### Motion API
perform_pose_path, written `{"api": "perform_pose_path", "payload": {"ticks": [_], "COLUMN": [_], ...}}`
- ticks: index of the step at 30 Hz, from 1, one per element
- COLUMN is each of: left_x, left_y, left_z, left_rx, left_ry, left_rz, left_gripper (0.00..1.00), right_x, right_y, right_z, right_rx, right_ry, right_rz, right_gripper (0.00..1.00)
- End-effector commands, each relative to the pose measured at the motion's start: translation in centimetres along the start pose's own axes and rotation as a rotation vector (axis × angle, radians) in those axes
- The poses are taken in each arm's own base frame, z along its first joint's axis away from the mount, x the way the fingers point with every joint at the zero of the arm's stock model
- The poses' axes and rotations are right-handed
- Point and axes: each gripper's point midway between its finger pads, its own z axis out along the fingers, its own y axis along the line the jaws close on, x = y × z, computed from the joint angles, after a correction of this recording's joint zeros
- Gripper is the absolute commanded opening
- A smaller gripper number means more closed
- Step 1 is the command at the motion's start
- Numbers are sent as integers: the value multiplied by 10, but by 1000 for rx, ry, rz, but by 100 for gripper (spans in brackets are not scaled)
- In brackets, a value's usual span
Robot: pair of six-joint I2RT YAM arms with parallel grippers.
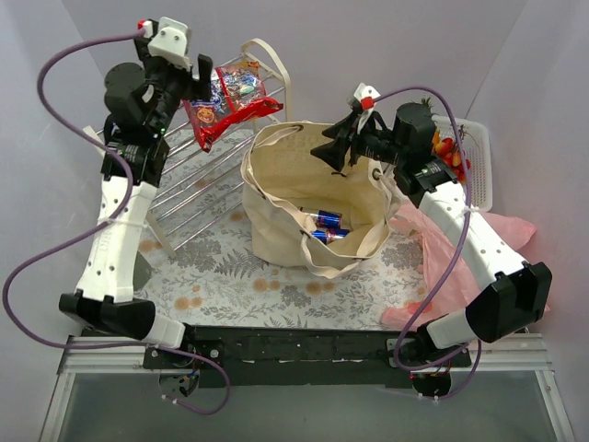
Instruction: Untie the knot of the grocery bags and take out the mixed food
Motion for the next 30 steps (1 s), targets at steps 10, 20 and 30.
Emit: {"api": "perform_pose_path", "payload": {"ticks": [10, 20, 30], "left_x": [56, 112, 144], "left_y": [16, 28, 49], "left_z": [-112, -150, -156], "left_rx": [109, 19, -142], "left_ry": [373, 571, 672], "left_rz": [274, 309, 281], "left_gripper": [71, 65, 51], "right_x": [-71, -45, 8], "right_y": [-43, -142, -159], "right_z": [24, 109, 159], "right_rx": [73, 134, 99], "right_ry": [-195, -223, -209], "right_rz": [15, 62, 63], "right_gripper": [66, 66, 63]}}
